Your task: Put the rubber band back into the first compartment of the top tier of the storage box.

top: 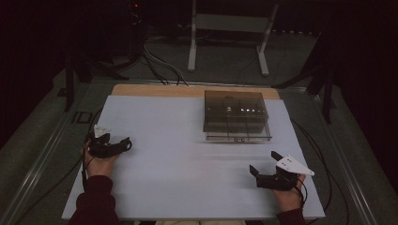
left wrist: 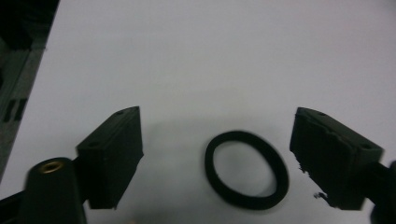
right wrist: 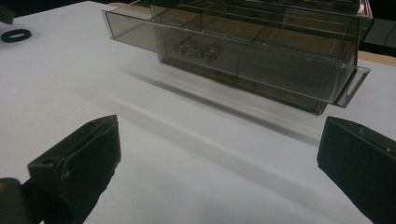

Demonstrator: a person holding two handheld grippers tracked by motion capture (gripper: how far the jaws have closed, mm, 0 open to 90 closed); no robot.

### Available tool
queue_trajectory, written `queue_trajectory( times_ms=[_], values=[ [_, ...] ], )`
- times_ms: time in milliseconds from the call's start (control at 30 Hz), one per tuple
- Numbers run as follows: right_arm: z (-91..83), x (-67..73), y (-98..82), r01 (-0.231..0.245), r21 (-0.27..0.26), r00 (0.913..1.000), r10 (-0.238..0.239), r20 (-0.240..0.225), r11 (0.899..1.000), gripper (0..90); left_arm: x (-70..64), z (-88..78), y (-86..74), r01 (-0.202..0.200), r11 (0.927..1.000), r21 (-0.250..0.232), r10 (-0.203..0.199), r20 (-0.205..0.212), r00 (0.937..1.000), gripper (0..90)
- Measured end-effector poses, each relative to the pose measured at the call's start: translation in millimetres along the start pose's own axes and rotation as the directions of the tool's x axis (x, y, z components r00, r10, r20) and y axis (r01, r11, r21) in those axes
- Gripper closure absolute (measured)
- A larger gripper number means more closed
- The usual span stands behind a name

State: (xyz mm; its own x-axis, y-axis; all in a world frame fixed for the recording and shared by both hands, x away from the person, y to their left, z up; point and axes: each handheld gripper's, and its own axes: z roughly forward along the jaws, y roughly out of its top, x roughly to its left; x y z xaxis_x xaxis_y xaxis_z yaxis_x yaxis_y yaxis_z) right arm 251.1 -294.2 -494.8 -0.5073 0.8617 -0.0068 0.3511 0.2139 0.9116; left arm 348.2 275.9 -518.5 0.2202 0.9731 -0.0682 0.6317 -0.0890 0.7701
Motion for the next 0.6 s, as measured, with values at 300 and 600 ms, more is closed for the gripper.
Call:
queue_trajectory(
  times_ms=[300,600],
  values=[
    [-0.6,-0.8,0.1,0.0,-0.002,1.0,0.0,0.003,1.0,0.0,-1.9,4.4,-1.8,-0.02,0.998,0.059,0.019,0.009,0.9998,51.8],
    [-0.7,-1.2,0.0,-0.001,-0.001,1.0,0.001,0.004,1.0,0.0,-4.4,4.8,-2.1,-0.066,0.9907,0.119,0.067,-0.006,0.9977,77.3]
  ],
)
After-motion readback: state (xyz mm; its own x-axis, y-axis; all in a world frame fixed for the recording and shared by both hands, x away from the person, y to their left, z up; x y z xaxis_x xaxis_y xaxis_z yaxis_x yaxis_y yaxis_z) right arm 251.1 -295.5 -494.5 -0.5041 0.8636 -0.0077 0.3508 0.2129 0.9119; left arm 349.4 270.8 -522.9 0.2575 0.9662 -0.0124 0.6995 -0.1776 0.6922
